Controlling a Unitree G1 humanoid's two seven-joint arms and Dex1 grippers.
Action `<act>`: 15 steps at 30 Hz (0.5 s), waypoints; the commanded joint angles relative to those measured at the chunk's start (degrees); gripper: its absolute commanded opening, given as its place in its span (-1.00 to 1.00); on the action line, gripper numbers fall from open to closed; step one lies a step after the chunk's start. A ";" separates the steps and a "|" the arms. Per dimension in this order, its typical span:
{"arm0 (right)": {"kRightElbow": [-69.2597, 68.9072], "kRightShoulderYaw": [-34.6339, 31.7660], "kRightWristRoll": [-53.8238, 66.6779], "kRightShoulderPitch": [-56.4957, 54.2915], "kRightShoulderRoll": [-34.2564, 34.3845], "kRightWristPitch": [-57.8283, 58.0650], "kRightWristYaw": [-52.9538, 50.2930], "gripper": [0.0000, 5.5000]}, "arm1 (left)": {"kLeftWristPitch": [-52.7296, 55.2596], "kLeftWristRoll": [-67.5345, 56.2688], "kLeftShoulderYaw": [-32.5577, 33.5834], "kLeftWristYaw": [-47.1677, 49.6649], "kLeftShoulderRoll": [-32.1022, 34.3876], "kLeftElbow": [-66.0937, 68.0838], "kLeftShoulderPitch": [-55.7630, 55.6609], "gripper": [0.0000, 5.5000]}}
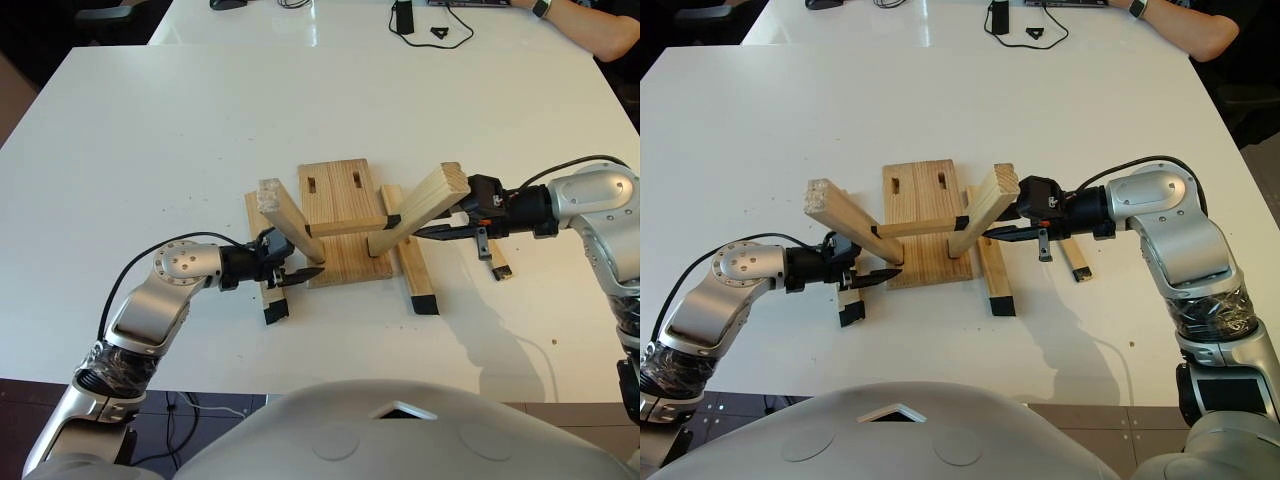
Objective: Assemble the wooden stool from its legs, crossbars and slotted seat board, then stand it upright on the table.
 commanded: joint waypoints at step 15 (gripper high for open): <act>-1.67 3.78 2.96 -3.20 6.04 -2.67 1.07 -0.66 | -1.64 2.39 -5.54 -0.42 -4.26 -1.56 -3.07 0.13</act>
